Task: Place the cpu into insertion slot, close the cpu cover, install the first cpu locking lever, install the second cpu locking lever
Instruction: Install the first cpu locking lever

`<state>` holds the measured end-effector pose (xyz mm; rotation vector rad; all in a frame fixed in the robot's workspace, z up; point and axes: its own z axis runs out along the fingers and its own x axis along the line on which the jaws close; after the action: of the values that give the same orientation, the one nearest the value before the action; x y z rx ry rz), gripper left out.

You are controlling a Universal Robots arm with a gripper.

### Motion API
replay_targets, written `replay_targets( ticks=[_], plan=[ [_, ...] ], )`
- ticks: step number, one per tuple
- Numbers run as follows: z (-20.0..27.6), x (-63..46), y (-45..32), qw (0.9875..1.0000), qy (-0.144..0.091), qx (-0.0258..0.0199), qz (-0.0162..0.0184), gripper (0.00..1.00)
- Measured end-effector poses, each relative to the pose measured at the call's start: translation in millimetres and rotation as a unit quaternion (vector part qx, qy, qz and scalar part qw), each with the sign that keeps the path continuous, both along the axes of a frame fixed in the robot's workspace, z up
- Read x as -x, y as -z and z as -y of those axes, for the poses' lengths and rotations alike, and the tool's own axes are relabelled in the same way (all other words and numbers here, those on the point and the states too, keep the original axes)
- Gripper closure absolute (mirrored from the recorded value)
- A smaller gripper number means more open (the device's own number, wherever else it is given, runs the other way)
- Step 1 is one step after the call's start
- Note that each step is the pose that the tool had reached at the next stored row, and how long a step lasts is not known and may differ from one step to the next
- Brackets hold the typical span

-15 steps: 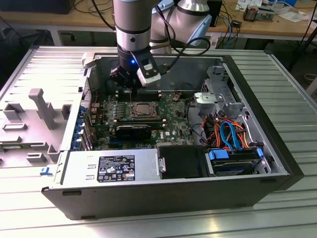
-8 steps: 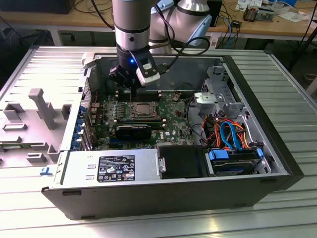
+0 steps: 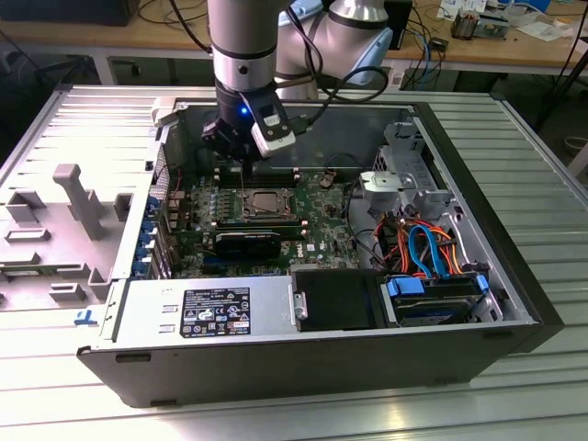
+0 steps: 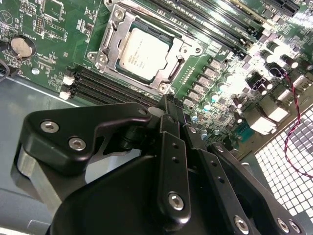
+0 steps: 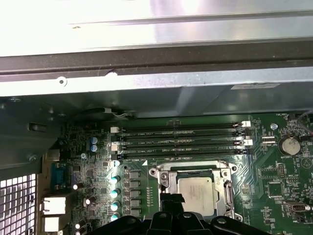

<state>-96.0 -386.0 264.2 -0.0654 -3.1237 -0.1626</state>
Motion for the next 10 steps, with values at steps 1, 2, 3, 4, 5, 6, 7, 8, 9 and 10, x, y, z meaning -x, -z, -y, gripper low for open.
replay_targets(
  ticks=[1,2,3,4,5,6,7,8,9,10],
  plan=[
    [-0.3,1.2,0.0,1.0000,0.000,0.0000,0.0000,0.89],
    [-0.5,2.2,0.0,1.0000,0.000,0.0000,0.0000,0.89],
    [-0.8,3.3,0.0,1.0000,0.000,0.0000,0.0000,0.89],
    [-1.1,4.2,0.0,1.0000,0.000,0.0000,0.0000,0.89],
    [-1.5,5.2,0.1,1.0000,0.000,0.0000,0.0001,0.89],
    [-1.9,6.5,0.0,1.0000,0.000,0.0000,0.0000,0.89],
    [-2.2,7.7,0.0,1.0000,0.000,0.0000,0.0000,0.89],
    [-2.5,9.1,0.0,1.0000,0.000,0.0001,0.0001,0.89],
    [-3.2,11.7,0.0,1.0000,0.000,0.0001,0.0001,0.89],
    [-3.7,13.1,0.0,1.0000,0.000,0.0000,0.0002,0.89]
  ],
)
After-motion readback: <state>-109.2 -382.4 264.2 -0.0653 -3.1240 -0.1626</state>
